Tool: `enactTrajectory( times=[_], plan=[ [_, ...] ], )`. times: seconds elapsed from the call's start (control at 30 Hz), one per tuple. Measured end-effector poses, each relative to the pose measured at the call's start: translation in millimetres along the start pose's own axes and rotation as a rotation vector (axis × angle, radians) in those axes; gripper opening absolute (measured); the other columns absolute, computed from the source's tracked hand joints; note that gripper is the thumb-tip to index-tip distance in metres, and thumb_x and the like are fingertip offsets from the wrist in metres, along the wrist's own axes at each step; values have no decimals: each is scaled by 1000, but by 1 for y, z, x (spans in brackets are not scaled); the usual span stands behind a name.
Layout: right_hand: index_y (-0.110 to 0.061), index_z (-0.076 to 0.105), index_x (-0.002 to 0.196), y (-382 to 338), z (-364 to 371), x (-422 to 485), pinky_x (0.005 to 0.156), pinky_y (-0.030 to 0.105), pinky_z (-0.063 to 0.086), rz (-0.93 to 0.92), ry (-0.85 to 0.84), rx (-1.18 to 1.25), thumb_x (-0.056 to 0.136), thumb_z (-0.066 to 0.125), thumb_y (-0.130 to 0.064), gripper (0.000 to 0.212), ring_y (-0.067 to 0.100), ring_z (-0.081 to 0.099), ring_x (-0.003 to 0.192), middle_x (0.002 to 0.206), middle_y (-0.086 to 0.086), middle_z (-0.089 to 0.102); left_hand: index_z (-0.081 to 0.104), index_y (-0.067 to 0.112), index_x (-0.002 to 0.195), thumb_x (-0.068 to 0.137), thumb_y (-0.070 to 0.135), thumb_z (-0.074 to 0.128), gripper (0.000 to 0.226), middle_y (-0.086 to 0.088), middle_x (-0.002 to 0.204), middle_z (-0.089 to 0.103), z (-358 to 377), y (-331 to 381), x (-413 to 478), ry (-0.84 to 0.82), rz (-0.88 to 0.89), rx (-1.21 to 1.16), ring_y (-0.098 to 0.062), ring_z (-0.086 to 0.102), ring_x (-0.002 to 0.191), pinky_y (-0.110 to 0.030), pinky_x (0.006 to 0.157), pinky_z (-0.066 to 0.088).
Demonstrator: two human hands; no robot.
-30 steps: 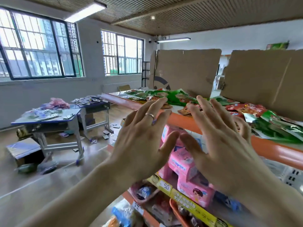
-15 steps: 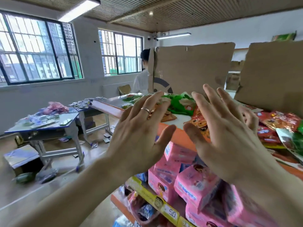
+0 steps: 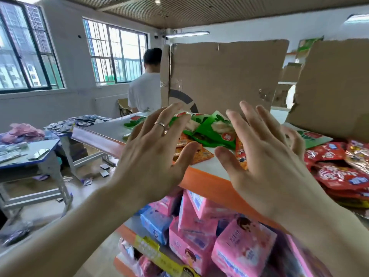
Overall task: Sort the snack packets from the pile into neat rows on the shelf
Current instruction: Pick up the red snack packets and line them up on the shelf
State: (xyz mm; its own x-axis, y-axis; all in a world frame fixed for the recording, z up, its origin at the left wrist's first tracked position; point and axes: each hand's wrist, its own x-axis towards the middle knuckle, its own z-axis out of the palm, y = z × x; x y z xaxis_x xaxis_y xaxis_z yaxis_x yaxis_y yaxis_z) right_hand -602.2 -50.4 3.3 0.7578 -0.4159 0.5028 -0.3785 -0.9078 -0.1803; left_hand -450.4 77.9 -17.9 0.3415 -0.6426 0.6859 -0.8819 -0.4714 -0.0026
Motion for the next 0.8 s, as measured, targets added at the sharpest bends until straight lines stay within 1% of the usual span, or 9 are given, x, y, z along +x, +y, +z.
enactTrajectory(
  times=[0.17,0.27,0.33,0.43,0.53,0.67,0.8],
  plan=[
    [-42,0,152,-22,27,21,120,44,-4,116,0,-57,92,15,-64,67,1,-18,146,161,-19,-12,33,27,150,98,60,24,62,7,162,22,28,-48,8,-44,67,-79,-16,22,147,-38,115,23],
    [-43,1,152,-44,43,39,120,43,-3,184,26,-80,86,15,-67,72,0,-16,146,161,-21,-10,31,29,150,98,59,26,61,8,162,21,35,-88,18,-48,121,-122,-14,20,147,-31,114,17],
    [-42,5,153,-59,55,51,121,44,0,207,55,-87,85,17,-67,73,0,-12,147,162,-21,-6,32,30,150,98,58,29,59,8,160,24,38,-112,25,-27,130,-158,-13,20,145,-28,112,16],
    [-43,7,152,-79,68,65,120,43,0,249,67,-116,85,19,-67,72,-1,-10,146,161,-21,-3,33,29,148,97,57,31,58,8,159,27,46,-139,34,-26,137,-229,-14,24,144,-37,114,23],
    [-42,9,152,-93,78,72,121,44,1,291,71,-142,85,19,-66,72,0,-7,147,162,-21,-1,34,28,148,97,59,29,60,8,159,26,54,-156,40,-49,175,-271,-14,23,144,-39,115,25],
    [-40,13,152,-106,88,75,121,49,6,318,104,-161,86,21,-64,71,3,-4,148,162,-19,4,34,32,147,97,59,27,57,7,159,28,60,-166,44,-64,219,-318,-16,25,145,-42,116,25],
    [-39,17,152,-111,92,75,119,52,14,330,105,-160,87,22,-63,70,4,-1,148,162,-18,9,34,35,146,97,62,22,57,11,158,28,67,-171,48,-88,248,-345,-15,25,145,-42,115,27]
  ],
)
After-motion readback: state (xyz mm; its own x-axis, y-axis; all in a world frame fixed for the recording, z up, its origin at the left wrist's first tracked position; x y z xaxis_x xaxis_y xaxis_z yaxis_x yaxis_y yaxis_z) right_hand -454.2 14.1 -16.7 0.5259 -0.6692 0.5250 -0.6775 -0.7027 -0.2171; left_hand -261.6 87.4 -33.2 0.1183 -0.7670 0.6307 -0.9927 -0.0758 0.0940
